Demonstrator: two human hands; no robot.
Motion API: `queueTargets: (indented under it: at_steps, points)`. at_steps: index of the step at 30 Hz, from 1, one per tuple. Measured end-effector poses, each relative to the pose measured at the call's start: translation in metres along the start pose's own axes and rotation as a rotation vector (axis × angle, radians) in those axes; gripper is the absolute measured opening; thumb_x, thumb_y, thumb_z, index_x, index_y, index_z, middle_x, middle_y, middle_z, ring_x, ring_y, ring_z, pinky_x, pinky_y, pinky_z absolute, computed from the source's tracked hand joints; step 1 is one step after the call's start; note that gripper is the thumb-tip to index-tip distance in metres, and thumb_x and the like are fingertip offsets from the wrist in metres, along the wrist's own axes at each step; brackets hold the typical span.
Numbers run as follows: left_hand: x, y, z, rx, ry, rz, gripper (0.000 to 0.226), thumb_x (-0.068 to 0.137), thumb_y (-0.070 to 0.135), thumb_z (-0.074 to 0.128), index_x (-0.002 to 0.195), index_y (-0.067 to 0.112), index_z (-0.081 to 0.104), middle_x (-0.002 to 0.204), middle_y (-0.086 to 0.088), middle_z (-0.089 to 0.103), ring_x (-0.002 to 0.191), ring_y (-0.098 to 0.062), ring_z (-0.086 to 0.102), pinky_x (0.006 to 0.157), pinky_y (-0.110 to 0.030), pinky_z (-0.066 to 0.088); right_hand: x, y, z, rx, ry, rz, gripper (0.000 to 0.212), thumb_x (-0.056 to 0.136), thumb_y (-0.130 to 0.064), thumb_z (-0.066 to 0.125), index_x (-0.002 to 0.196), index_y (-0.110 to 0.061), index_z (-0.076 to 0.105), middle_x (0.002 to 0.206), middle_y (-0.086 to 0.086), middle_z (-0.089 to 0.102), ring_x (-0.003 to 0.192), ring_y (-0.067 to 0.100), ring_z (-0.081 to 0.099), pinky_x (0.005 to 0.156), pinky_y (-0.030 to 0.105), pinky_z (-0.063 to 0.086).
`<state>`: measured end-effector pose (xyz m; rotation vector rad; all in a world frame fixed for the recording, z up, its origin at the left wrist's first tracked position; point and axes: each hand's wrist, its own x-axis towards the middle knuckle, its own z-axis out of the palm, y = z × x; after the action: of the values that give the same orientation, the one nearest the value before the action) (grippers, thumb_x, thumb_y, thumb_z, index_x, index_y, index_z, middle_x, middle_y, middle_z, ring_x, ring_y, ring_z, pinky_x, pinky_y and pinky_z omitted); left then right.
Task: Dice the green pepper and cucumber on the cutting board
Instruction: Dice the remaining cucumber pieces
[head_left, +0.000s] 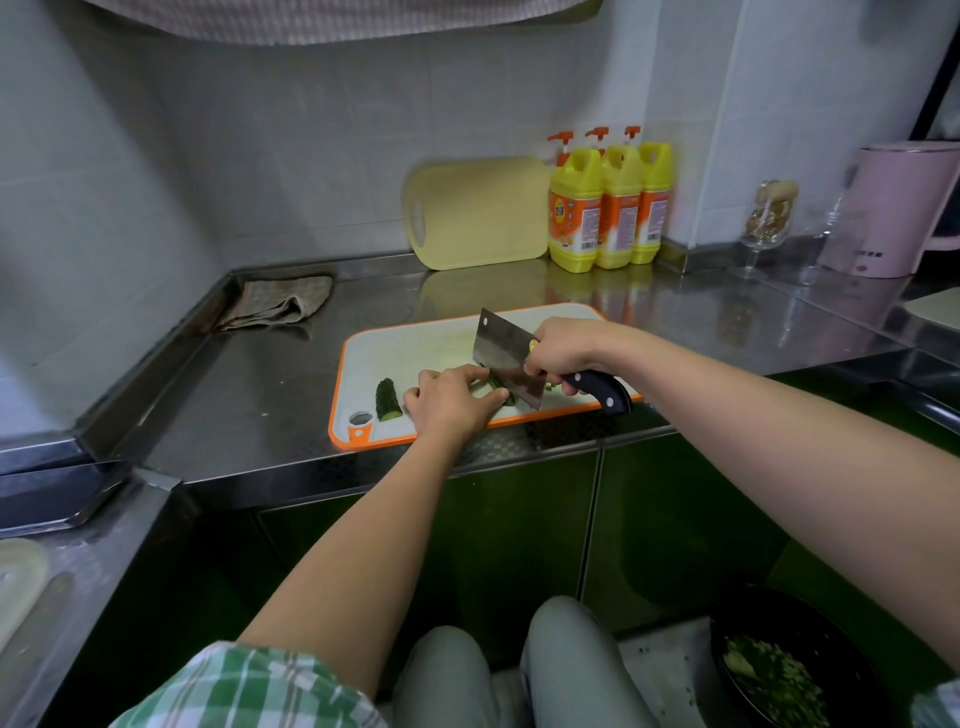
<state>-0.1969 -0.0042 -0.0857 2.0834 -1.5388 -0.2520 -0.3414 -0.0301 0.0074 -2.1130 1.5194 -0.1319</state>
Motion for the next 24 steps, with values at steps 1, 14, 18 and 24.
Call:
queueTargets:
  at_steps: [1,14,18,24]
  points:
    - [0.000,0.000,0.000,-0.001,0.000,-0.001,0.046,0.086,0.058,0.059,0.128,0.040,0.057,0.128,-0.006,0.056,0.129,-0.025,0.035,0.099,-0.041,0.027,0.000,-0.001,0.000,0.000,0.000,0.003,0.011,0.095,-0.008,0.045,0.089,-0.003,0.054,0.065,0.010,0.055,0.045,0.017,0.049,0.044,0.021,0.039]
    - [0.006,-0.004,0.005,0.002,0.003,-0.019,0.049,0.084,0.061,0.060,0.128,0.041,0.058,0.129,-0.006,0.055,0.127,-0.026,0.035,0.099,-0.042,0.027,-0.001,0.001,-0.007,-0.005,-0.029,0.024,0.010,0.093,-0.004,0.043,0.093,-0.001,0.053,0.064,0.010,0.052,0.041,0.015,0.046,0.040,0.019,0.037]
    - [0.008,-0.003,0.006,-0.004,0.002,-0.020,0.048,0.083,0.061,0.061,0.127,0.041,0.059,0.127,-0.006,0.056,0.127,-0.026,0.036,0.098,-0.041,0.027,-0.001,0.003,-0.012,-0.027,-0.047,0.020,0.008,0.091,-0.006,0.048,0.087,-0.003,0.054,0.063,0.009,0.053,0.041,0.016,0.046,0.040,0.019,0.037]
    - [0.008,-0.003,0.007,-0.046,0.005,-0.020,0.046,0.084,0.057,0.063,0.126,0.038,0.060,0.130,-0.003,0.054,0.127,-0.023,0.036,0.098,-0.039,0.025,0.000,0.003,-0.015,0.017,-0.085,0.026,0.012,0.095,-0.009,0.049,0.083,-0.004,0.051,0.059,0.006,0.049,0.036,0.014,0.043,0.039,0.018,0.036]
